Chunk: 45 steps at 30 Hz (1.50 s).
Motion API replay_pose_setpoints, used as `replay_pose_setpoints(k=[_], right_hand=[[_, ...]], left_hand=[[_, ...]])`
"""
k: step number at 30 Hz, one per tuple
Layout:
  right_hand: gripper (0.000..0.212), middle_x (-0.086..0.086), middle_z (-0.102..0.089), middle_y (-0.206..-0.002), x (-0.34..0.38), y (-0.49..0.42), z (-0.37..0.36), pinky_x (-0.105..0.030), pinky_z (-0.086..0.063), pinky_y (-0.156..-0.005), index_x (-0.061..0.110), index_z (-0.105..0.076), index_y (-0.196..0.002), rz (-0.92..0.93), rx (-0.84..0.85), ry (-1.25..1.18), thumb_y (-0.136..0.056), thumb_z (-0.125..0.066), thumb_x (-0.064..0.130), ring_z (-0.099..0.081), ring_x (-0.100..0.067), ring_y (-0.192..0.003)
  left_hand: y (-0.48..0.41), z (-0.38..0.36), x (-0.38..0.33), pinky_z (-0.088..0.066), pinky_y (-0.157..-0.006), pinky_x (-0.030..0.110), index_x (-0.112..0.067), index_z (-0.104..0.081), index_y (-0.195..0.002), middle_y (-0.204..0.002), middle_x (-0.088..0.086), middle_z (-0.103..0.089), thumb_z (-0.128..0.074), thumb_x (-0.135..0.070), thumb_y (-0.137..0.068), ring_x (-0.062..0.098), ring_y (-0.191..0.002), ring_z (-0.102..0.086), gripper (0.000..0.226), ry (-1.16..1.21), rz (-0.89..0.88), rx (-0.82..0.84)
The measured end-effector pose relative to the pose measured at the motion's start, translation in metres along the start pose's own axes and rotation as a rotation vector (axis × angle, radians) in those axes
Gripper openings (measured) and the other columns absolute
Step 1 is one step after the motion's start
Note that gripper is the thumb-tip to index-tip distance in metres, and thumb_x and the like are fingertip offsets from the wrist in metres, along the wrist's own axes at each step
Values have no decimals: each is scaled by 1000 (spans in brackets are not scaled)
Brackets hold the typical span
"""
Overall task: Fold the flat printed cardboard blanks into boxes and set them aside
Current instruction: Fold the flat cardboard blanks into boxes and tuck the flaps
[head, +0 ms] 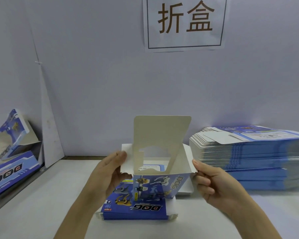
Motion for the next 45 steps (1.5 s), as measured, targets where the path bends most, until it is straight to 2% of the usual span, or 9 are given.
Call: replay_pose_setpoints(k=[6, 9, 13, 17, 22, 27, 32, 38, 45], right_hand=[[14, -1, -52, -62, -3, -5, -5, -17, -30, -29, 13, -60, -79, 133, 19, 68, -71, -69, 21, -40, -7, -38], [24, -7, -62, -73, -6, -9, -6, -22, -44, -42, 10, -65, -91, 214, -4, 98, -73, -66, 26, -54, -13, -52], [16, -10, -66, -94, 6, -4, -5, -24, -56, -63, 9, -62, -98, 411, -76, 179, -82, -63, 12, -66, -17, -78], [54, 1, -73, -102, 7, 6, -24, -23, -54, -69, 32, -57, -122, 433, -21, 505, -75, -73, 10, -70, -11, -89], [45, 6, -63, -126, 12, 24, -45, -31, -54, -93, 43, -57, -122, 519, 105, 920, -92, -62, 11, -62, -9, -112], [16, 7, -74, -94, 36, 32, -35, -20, -55, -71, 20, -64, -97, 707, -138, 776, -84, -72, 14, -70, -11, -87], [17, 10, -71, -68, 44, 37, -23, -11, -42, -50, 21, -73, -84, 787, -258, 712, -93, -61, 14, -58, 1, -56], [40, -4, -75, -83, 43, 40, -34, -45, -53, -70, 16, -75, -89, 712, -161, 781, -80, -59, 51, -67, -29, -78], [23, 10, -69, -64, 56, 55, -39, -10, -45, -51, 16, -70, -78, 901, -145, 545, -81, -56, 34, -59, 0, -55]], left_hand=[[-4, 2, 29, -55, -44, 28, -6, -63, -112, -75, 12, -71, -61, -29, -73, 17, -51, -65, 45, 310, 140, -44], [-6, 11, 23, -56, -81, 44, -10, -65, -112, -99, 12, -73, -60, -40, -75, 26, -83, -69, 48, 68, 23, -136], [-1, -10, 0, -45, -96, 27, -14, -53, -130, -130, -1, -62, -55, -35, -96, 20, -126, -53, 40, -298, -111, 50], [6, -31, 11, -45, -78, 4, -54, -9, -136, -128, -35, -43, -79, -52, -46, -23, -107, -48, 114, -621, -112, 163], [11, -45, 23, -33, -99, 20, -64, 28, -129, -145, -16, -27, -85, -62, -26, -1, -125, -38, 153, -619, -255, -129], [21, -60, 22, -25, -106, 25, -58, 32, -134, -144, -37, -10, -75, -83, -29, -21, -128, -19, 152, -667, -467, -217], [24, -74, 27, -13, -106, 7, -48, 28, -142, -154, -22, 1, -71, -83, -44, -12, -139, -7, 143, -827, -583, -129], [28, -77, 24, -22, -112, 55, -35, 33, -143, -156, -19, 13, -69, -84, -42, 5, -144, -4, 152, -974, -683, -184], [41, -93, 13, -35, -97, 70, -14, 19, -151, -159, 14, 5, -62, -83, -47, 38, -145, -10, 148, -1169, -884, -232]])
Point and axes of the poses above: each hand's wrist, its own y-axis away from the middle knuckle, its own z-axis out of the back of the hand, x = y × z, the point moved 6 cm from there along -y, towards the middle knuckle
